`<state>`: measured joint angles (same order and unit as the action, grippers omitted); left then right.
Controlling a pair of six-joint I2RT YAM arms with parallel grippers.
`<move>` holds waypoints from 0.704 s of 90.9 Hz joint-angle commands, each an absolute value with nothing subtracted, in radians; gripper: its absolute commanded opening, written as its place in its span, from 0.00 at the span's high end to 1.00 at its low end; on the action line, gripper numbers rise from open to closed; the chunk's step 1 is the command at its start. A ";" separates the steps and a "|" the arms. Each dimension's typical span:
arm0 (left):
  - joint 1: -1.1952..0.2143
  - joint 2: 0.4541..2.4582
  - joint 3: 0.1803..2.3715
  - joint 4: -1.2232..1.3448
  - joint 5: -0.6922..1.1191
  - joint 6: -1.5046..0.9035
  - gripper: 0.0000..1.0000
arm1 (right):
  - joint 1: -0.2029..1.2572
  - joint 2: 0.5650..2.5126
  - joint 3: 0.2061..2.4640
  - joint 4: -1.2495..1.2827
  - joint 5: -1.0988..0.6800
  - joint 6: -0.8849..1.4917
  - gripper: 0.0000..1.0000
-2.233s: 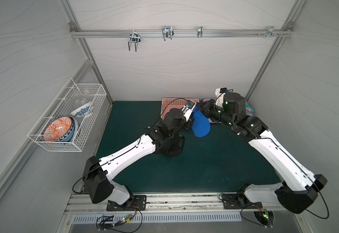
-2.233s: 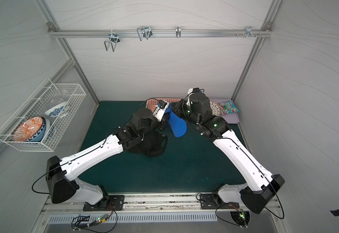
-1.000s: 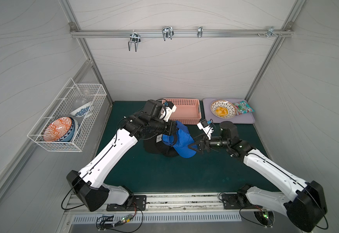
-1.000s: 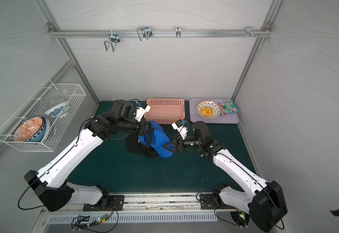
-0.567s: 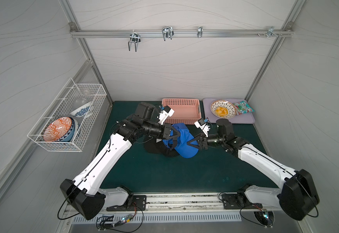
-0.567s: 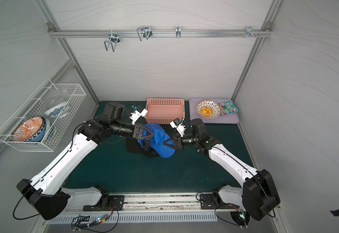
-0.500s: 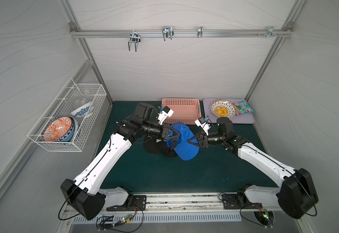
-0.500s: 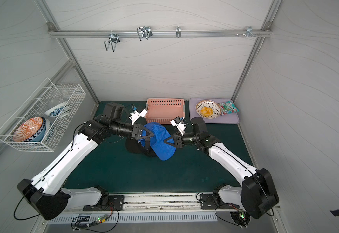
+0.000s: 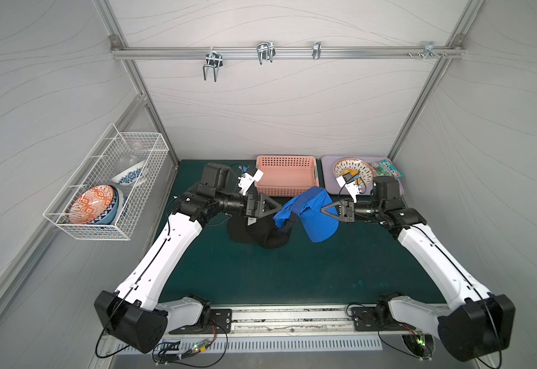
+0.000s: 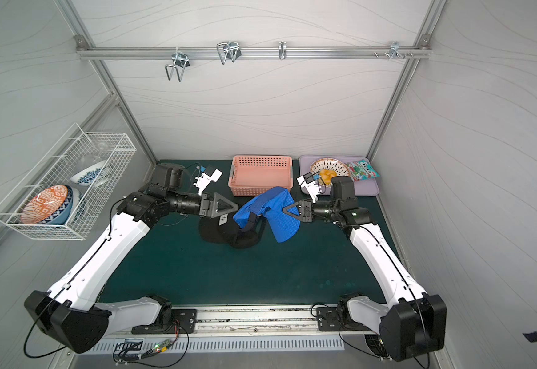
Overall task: Turn the baseball cap inside out
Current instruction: Turn over the baseball cap.
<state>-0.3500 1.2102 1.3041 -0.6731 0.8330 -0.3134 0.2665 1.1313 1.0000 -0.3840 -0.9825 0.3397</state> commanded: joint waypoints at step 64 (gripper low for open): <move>-0.779 1.250 1.253 -0.289 -0.180 0.140 0.00 | 0.268 1.087 1.116 -0.470 -1.093 0.650 1.00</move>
